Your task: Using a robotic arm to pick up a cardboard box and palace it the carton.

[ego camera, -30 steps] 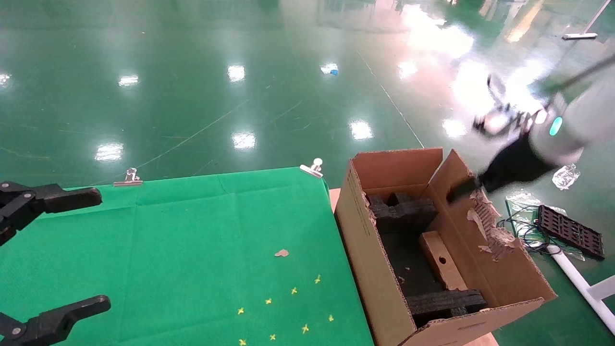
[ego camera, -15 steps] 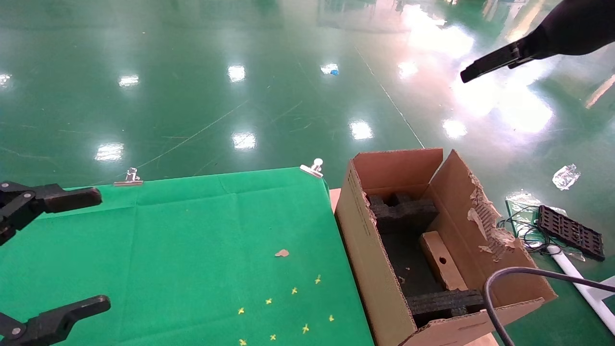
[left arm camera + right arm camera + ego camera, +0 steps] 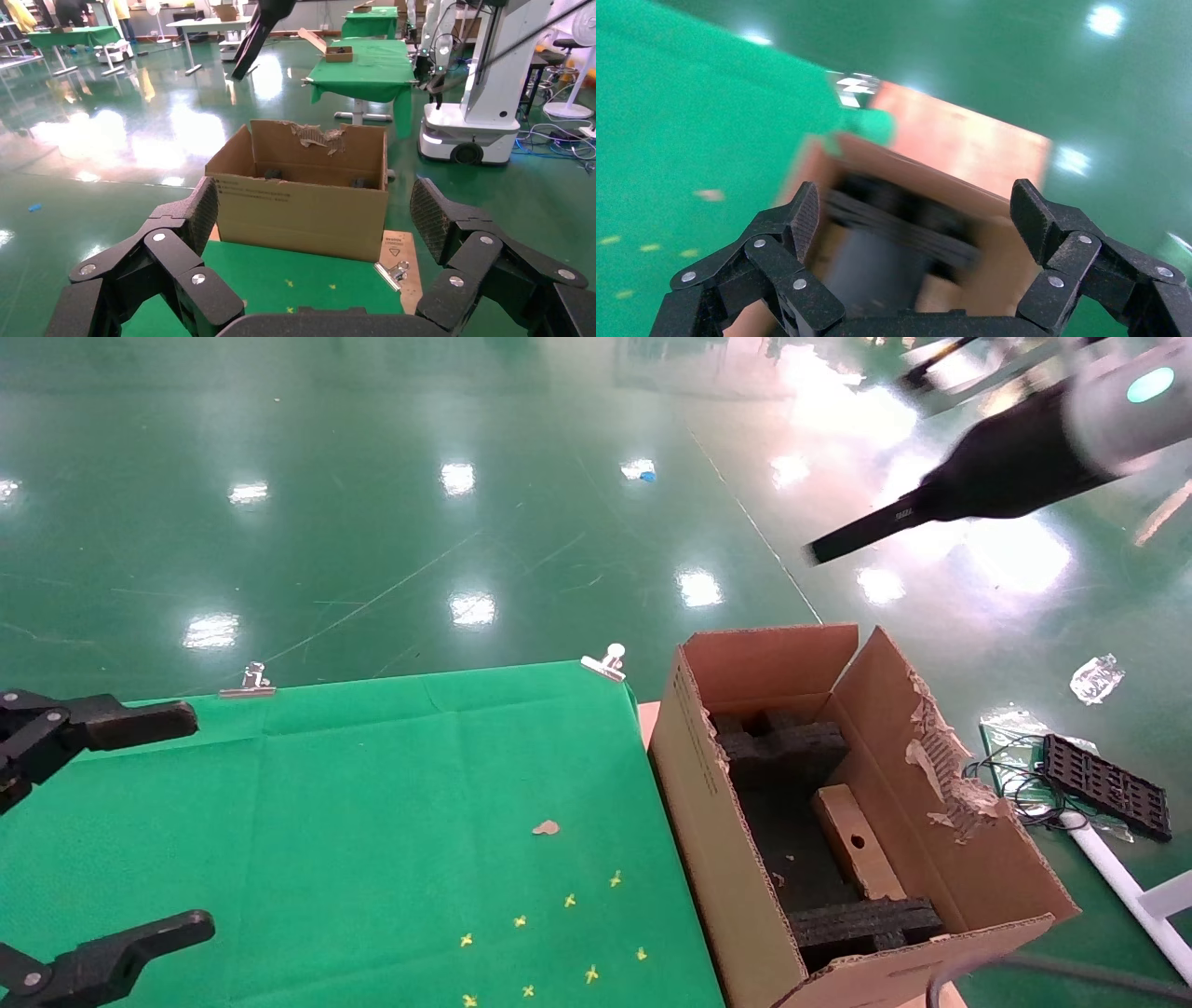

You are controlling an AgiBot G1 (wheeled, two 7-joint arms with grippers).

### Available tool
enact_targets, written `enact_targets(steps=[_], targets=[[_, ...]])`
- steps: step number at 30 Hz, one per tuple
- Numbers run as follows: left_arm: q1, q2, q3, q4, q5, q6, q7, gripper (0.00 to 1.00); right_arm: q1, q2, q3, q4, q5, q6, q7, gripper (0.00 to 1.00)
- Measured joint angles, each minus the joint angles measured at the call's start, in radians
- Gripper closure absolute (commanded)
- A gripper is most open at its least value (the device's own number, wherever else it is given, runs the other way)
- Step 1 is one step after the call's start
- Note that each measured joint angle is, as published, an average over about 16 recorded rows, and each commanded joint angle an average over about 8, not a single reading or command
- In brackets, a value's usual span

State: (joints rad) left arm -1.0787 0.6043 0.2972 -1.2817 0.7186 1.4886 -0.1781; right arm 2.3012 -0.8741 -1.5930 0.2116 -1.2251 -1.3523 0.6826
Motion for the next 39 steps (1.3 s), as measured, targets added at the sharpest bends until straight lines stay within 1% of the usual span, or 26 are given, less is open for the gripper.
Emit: enact_targets(steps=[39], targets=[[-0.001,-0.001,0.002,0.0,-0.001,-0.001,0.001,0.0,-0.888,0.19,0.951,0.777,0.358,-0.104,-0.358,0.0]])
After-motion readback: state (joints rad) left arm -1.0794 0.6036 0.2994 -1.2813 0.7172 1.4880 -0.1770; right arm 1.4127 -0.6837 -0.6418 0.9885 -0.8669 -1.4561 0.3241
